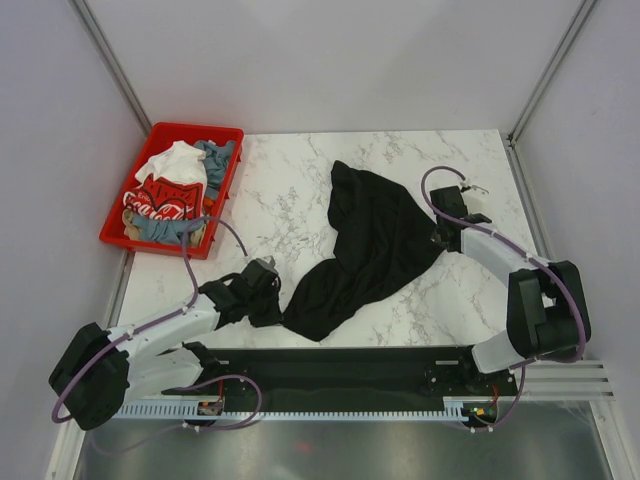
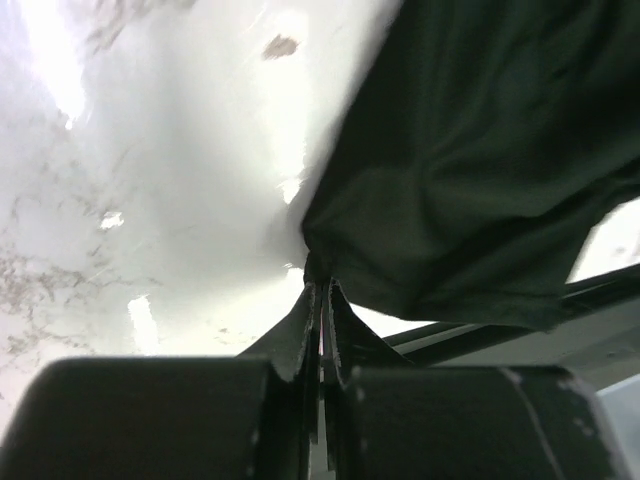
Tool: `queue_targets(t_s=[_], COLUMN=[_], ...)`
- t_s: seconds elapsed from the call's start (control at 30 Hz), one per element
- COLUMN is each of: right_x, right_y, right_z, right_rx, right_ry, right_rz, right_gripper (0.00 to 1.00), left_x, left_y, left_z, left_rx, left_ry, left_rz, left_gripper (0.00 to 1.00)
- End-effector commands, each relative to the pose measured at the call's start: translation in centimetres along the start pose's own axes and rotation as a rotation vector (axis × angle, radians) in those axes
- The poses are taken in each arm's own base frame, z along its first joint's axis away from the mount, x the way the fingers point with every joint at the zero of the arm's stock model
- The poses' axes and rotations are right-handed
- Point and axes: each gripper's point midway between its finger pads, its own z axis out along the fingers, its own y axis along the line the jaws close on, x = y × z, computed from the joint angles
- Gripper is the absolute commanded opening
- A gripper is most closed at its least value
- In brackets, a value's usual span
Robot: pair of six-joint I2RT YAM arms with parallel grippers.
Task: Fold and stack the t-shirts
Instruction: Flatten the tshirt out
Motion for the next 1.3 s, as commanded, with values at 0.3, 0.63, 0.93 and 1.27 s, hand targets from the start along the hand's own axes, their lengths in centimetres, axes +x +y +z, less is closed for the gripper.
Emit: queue_targets(t_s=[0.3, 0.63, 0.93, 1.27], right_x=[-18.0, -30.8, -25.0, -25.0], right_y=[5.4, 1.6, -7.5, -6.6], right_z=[-12.4, -30.6, -39.3, -37.9], right_rx=[-0.272, -0.552, -0.655, -0.622], right_ry=[-0.298, -0.624, -0.69, -0.659], right_rz=[0.262, 0.507, 0.678, 0.626], right_gripper=[0.0, 0.0, 0.0, 0.0], left_x=[-24.2, -31.3, -24.1, -23.3], left_y=[-12.5, -18.4, -17.6, -18.3], left_z=[-13.8, -34.3, -40.8, -38.8], left_rx=[0.305, 0.55, 0.702, 0.705], left_ry=[-0.51, -0.904, -0.951, -0.861], left_rz=[-0.036, -0.047, -0.032, 0.017], left_gripper=[0.02, 0.02, 0.02, 0.02])
